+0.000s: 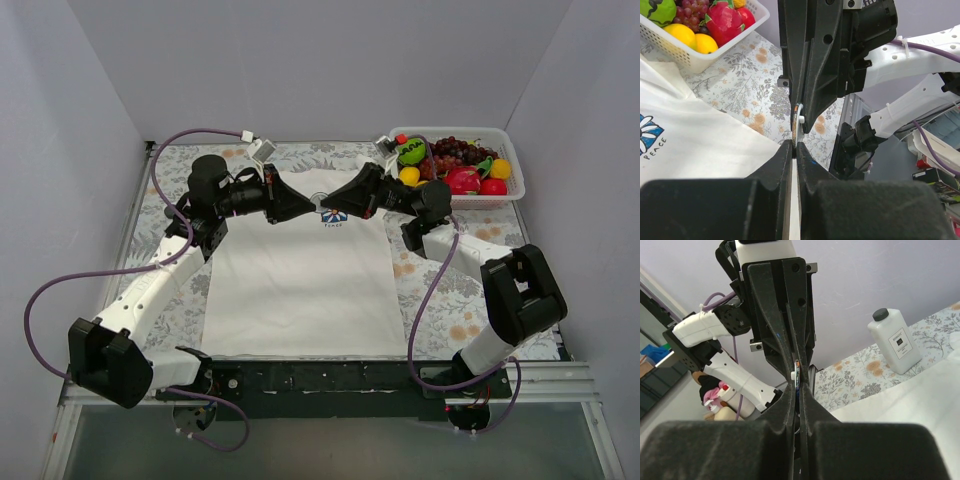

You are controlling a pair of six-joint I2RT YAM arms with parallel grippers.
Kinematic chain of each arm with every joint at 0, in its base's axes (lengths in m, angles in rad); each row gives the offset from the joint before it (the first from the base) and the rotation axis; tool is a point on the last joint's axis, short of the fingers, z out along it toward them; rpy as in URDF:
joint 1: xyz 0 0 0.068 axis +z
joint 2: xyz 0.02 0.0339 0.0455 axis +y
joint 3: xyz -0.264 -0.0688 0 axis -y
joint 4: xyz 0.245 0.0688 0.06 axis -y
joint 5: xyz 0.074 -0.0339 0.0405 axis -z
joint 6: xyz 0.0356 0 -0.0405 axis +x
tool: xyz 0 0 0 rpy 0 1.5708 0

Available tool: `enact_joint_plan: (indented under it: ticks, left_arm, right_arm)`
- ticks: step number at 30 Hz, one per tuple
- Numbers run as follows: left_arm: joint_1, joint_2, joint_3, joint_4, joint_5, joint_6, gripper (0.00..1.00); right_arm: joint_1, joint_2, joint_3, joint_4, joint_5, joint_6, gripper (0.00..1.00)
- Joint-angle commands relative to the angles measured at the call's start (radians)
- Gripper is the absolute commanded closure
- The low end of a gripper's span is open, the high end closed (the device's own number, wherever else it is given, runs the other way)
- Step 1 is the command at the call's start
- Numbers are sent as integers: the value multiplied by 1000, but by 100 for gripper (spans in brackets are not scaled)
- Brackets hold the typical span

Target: Pin the brooch onto the clothing

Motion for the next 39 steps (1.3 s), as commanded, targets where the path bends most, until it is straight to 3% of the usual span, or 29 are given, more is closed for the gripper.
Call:
enact_joint_plan:
  ticks: [1, 5, 9, 13, 17, 36, 39]
  left_arm:
    - [0, -2, 22, -13, -1, 21, 100]
    - [0, 3, 48, -53, -1, 40, 100]
    - [0, 4, 84, -84, -3, 58, 100]
    - [0, 6, 108, -94, 16, 61, 100]
    - [-1, 7, 128, -94, 34, 58, 100]
    - [-1, 13, 138, -41, 57, 29, 100]
    - [-1, 10, 134, -35, 46, 26, 100]
  right_arm:
    - [13, -6, 58, 211, -16, -32, 99]
    - [18, -21, 75, 80, -23, -111, 99]
    - [32, -50, 118, -186, -5, -269, 99]
    - [67, -81, 224, -705, 76, -547, 99]
    - [114, -73, 323, -930, 168, -717, 99]
    - [188, -40, 457, -1182, 147, -998, 99]
    - [186, -50, 452, -1193, 142, -1018, 92]
